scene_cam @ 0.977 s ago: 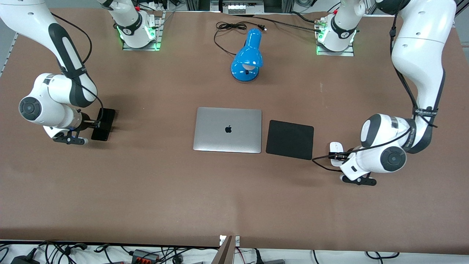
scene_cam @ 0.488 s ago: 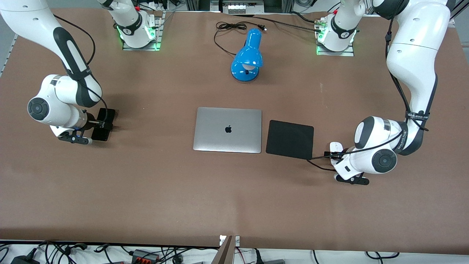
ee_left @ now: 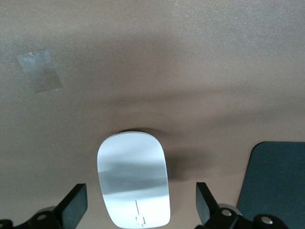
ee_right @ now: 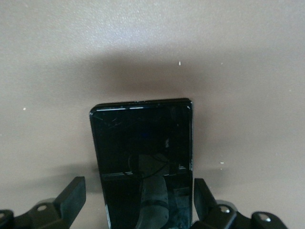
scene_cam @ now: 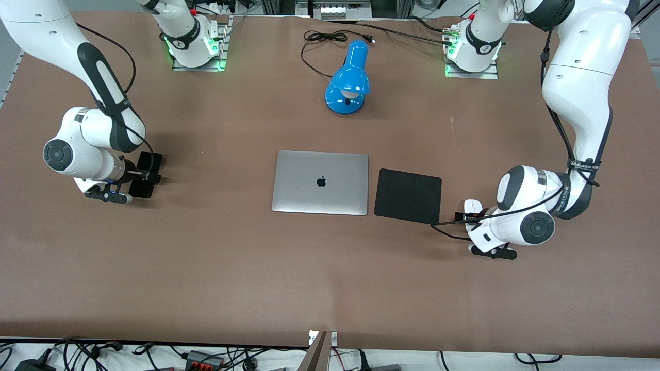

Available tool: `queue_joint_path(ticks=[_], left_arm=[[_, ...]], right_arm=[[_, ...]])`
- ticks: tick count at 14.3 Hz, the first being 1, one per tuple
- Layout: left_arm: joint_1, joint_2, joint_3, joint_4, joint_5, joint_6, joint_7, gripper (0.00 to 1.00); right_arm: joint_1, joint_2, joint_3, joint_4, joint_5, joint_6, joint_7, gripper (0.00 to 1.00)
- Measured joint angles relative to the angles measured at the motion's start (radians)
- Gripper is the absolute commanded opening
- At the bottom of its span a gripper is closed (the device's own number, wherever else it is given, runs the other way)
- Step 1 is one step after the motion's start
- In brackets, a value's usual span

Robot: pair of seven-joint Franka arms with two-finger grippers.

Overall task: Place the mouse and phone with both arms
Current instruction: 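Close the right gripper on the phone while the left gripper grasps the mouse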

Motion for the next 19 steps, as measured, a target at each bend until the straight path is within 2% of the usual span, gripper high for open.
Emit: queue_joint_path(ticks=[8, 9, 10, 11, 12, 14, 16, 19], left_arm=[[0.001, 0.012, 0.004, 0.000, 0.000, 0.000, 0.000, 1.00], [0.001, 0.016, 0.005, -0.001, 0.000, 0.000, 0.000, 1.00], [0.002, 0.020, 0.005, -0.001, 0.000, 0.000, 0.000, 0.98], [0.002, 0.024, 0.005, -0.001, 0.000, 0.000, 0.000, 0.92], [0.002, 0.025, 0.005, -0.001, 0.000, 0.000, 0.000, 0.84], [0.002, 0.025, 0.005, -0.001, 0.000, 0.000, 0.000, 0.70], [0.002, 0.025, 0.005, 0.000, 0.000, 0.000, 0.000, 0.59], [0.002, 0.024, 0.005, 0.001, 0.000, 0.000, 0.000, 0.55]], right_arm=[[-0.002, 0.013, -0.001, 0.002, 0.000, 0.006, 0.001, 1.00], [-0.003, 0.013, -0.001, 0.002, 0.000, 0.006, 0.001, 0.98], [-0.005, 0.013, -0.001, 0.002, 0.000, 0.006, 0.000, 0.90], [-0.006, 0.013, -0.001, 0.002, 0.000, 0.006, 0.000, 0.84], [-0.007, 0.013, -0.001, 0.002, 0.000, 0.006, 0.000, 0.70], [-0.007, 0.009, 0.001, 0.005, 0.000, 0.001, 0.000, 0.54], [-0.008, 0.006, 0.001, 0.005, 0.000, -0.003, 0.000, 0.42], [-0.008, 0.006, 0.001, 0.005, 0.000, -0.003, 0.000, 0.37]])
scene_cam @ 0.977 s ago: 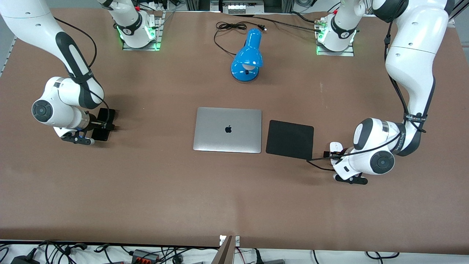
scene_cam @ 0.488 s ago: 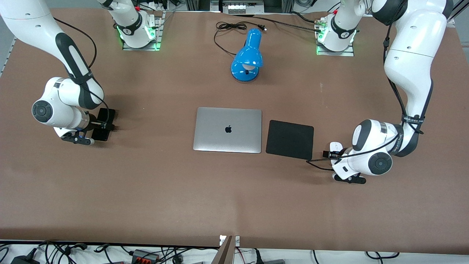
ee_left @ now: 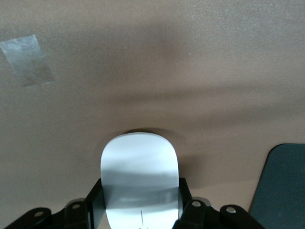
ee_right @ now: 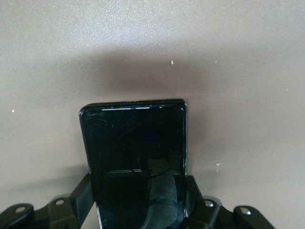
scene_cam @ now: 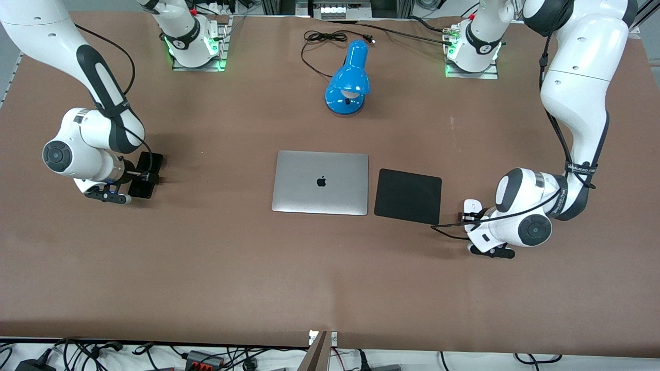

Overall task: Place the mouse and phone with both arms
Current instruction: 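Close the right gripper on the phone while the left gripper grasps the mouse, then carry the phone beside the laptop while the left gripper sets mouse on pad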

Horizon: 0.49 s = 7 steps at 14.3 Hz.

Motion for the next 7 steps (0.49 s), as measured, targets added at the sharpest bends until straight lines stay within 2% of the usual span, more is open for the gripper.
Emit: queue_joint_path(ticks=[4, 7], left_arm=[[-0.005, -0.005, -0.009, 0.016, 0.000, -0.024, -0.002, 0.55], [-0.005, -0.019, -0.072, 0.027, -0.001, -0.056, -0.005, 0.55]], right_arm=[[0.000, 0.000, 0.000, 0.001, 0.000, -0.002, 0.000, 0.37], [0.002, -0.014, 0.007, 0.010, 0.000, -0.031, 0.000, 0.37]])
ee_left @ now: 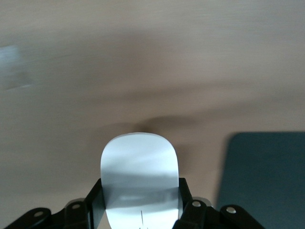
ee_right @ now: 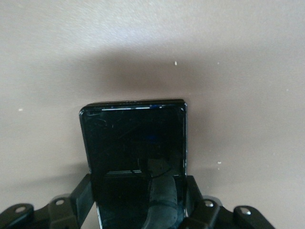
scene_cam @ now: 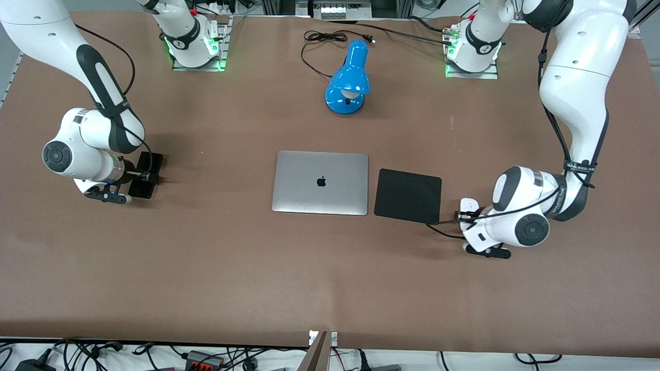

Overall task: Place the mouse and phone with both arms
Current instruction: 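Carry the phone beside the laptop while the left gripper sets mouse on pad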

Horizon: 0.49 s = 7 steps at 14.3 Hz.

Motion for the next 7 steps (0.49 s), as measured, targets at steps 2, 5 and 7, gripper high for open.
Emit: queue_joint_path(ticks=[2, 5, 7], left_arm=[[-0.008, -0.010, -0.057, 0.000, 0.000, -0.009, -0.041, 0.55], [-0.045, -0.011, -0.102, -0.001, 0.000, -0.014, -0.139, 0.55], [-0.083, -0.008, -0.104, -0.009, 0.000, -0.016, -0.186, 0.55]], right_arm=[[0.003, -0.028, 0.011, 0.033, 0.000, -0.084, -0.009, 0.37], [0.004, -0.064, 0.050, 0.130, 0.000, -0.236, -0.037, 0.37], [0.008, -0.070, 0.104, 0.184, 0.002, -0.285, -0.026, 0.36]])
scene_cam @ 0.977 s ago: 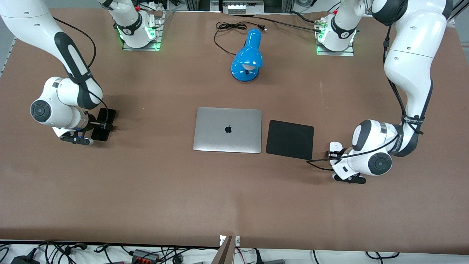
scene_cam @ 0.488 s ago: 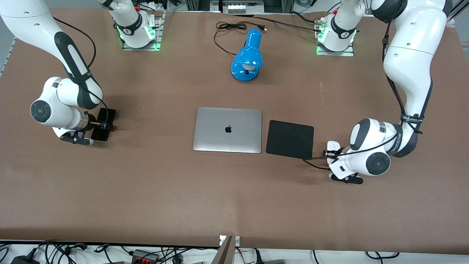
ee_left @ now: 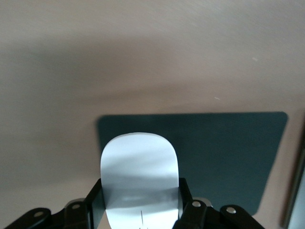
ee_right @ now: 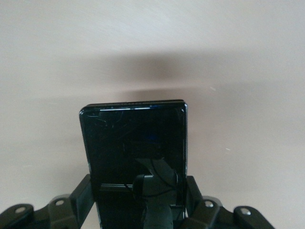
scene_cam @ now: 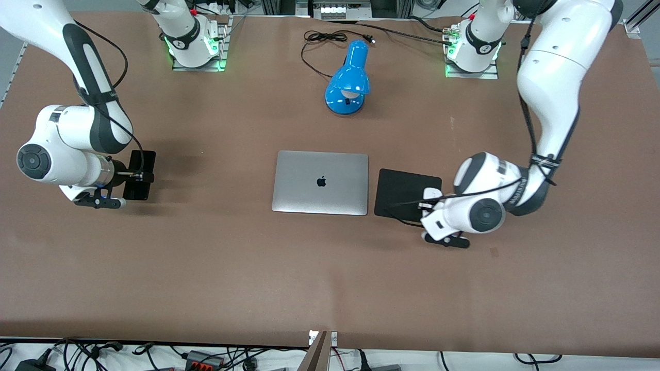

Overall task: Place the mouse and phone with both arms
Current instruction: 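Carry the phone beside the laptop while the left gripper sets mouse on pad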

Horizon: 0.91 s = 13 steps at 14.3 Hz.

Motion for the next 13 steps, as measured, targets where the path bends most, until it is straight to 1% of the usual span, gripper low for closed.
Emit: queue_joint_path(ticks=[1, 3, 7, 8, 9, 10, 13], left_arm=[[-0.018, 0.003, 0.000, -0.005, 0.000, 0.000, -0.017, 0.55], [-0.041, 0.013, 0.000, -0.010, 0.000, 0.000, -0.034, 0.56], [-0.042, 0.036, 0.001, -0.011, 0.000, 0.007, -0.037, 0.57], [-0.041, 0.041, 0.002, -0.011, 0.000, 0.017, -0.037, 0.58], [-0.042, 0.046, 0.002, -0.011, 0.000, 0.022, -0.037, 0.67], [-0.042, 0.050, 0.002, -0.011, 0.000, 0.024, -0.037, 1.00], [-0.042, 0.054, 0.002, -0.010, 0.000, 0.027, -0.037, 1.00]], right_arm=[[0.007, 0.001, 0.029, 0.013, 0.000, -0.004, 0.024, 0.35], [0.043, 0.014, 0.061, 0.019, 0.005, -0.003, 0.096, 0.35], [0.152, 0.059, 0.068, 0.023, 0.067, 0.060, 0.205, 0.33], [0.176, 0.068, 0.069, 0.024, 0.073, 0.076, 0.239, 0.33], [0.196, 0.077, 0.069, 0.025, 0.076, 0.087, 0.271, 0.33], [0.212, 0.086, 0.069, 0.026, 0.076, 0.094, 0.295, 0.33], [0.260, 0.099, 0.070, 0.030, 0.077, 0.113, 0.318, 0.34]])
